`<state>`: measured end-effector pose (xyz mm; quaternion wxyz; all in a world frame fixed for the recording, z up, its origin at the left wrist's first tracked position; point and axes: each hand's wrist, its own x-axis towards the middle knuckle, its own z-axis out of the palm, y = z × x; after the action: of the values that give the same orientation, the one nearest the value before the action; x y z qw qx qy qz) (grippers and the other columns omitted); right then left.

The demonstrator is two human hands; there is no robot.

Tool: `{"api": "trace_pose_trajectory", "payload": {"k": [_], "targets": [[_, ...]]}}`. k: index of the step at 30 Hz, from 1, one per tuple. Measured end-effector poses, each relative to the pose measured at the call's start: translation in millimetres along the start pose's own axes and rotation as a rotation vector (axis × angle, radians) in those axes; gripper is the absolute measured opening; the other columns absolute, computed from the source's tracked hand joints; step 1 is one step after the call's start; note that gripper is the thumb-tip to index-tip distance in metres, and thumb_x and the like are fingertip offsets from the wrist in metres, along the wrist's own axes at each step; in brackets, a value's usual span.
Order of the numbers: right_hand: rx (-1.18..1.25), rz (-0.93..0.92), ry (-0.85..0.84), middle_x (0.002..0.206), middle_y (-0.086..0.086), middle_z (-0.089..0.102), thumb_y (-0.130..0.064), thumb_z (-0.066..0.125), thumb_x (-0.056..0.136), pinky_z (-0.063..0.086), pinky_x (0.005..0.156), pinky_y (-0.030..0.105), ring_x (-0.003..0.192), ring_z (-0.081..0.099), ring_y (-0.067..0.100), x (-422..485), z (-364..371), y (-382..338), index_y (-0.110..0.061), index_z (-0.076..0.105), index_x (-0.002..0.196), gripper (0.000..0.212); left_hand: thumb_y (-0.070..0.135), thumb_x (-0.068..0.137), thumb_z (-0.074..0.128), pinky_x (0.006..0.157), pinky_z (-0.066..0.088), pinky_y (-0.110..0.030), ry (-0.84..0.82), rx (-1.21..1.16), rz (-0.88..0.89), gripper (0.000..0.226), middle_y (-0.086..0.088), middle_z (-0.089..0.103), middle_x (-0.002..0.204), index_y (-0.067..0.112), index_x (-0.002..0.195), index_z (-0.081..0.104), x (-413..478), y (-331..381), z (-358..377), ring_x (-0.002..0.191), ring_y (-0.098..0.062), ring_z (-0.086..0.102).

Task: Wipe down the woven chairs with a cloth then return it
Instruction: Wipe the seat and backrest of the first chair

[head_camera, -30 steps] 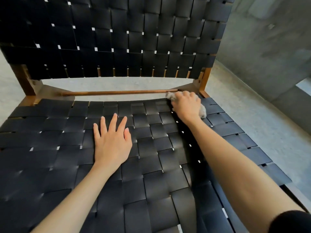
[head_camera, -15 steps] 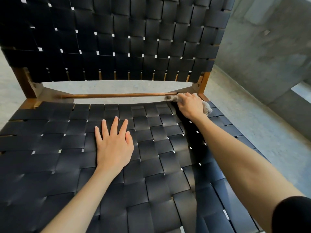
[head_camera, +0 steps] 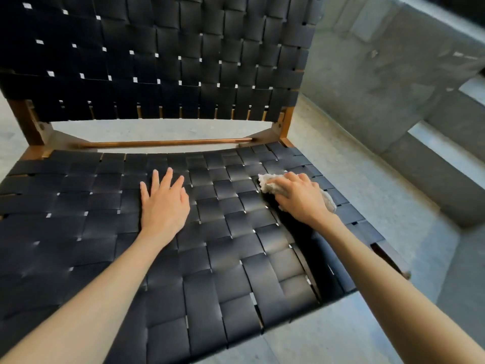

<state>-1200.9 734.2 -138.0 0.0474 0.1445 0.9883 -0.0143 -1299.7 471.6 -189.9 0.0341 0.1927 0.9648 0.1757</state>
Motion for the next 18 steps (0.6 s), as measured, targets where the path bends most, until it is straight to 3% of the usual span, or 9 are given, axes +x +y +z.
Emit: {"api": "trace_pose_trajectory", "payload": {"k": [3,10,15,18], "targets": [[0.0,0.027,0.045,0.125,-0.009,0.054,-0.036,0.054,0.09,0.035,0.09,0.041,0.118,0.042,0.022,-52,-10,19,-0.041,0.056,0.124,0.034,0.024,0.101,0.029,0.118,0.01,-0.045,-0.034,-0.035,0.047,0.044,-0.004,0.024,0.156,0.018,0.144,0.04,-7,3,-4,0.145,-0.029,0.013],[-0.048,0.187,0.144,0.123,-0.005,0.055,-0.048,0.041,0.08,0.037,0.087,0.045,0.111,0.047,0.026,-138,-17,48,-0.044,0.062,0.116,0.041,0.037,0.102,0.021,0.115,-0.005,-0.052,-0.201,-0.005,-0.008,0.05,0.0,0.005,0.16,0.031,0.151,0.016,-28,24,-5,0.146,-0.031,-0.004],[-0.09,0.317,0.183,0.13,-0.001,0.049,-0.04,0.048,0.092,0.033,0.094,0.046,0.116,0.041,0.03,-106,-10,51,-0.041,0.052,0.128,0.036,0.051,0.099,0.016,0.112,-0.01,-0.055,-0.259,0.032,0.022,0.052,0.0,-0.003,0.16,0.039,0.15,0.01,-34,38,-1,0.145,-0.034,-0.011],[-0.059,0.292,0.163,0.133,0.002,0.048,-0.036,0.047,0.093,0.035,0.096,0.044,0.116,0.042,0.033,-64,-8,52,-0.038,0.05,0.129,0.036,0.052,0.099,0.016,0.112,-0.009,-0.057,-0.245,0.056,0.062,0.053,0.001,-0.002,0.16,0.04,0.15,0.01,-29,36,1,0.146,-0.029,-0.009]]}}
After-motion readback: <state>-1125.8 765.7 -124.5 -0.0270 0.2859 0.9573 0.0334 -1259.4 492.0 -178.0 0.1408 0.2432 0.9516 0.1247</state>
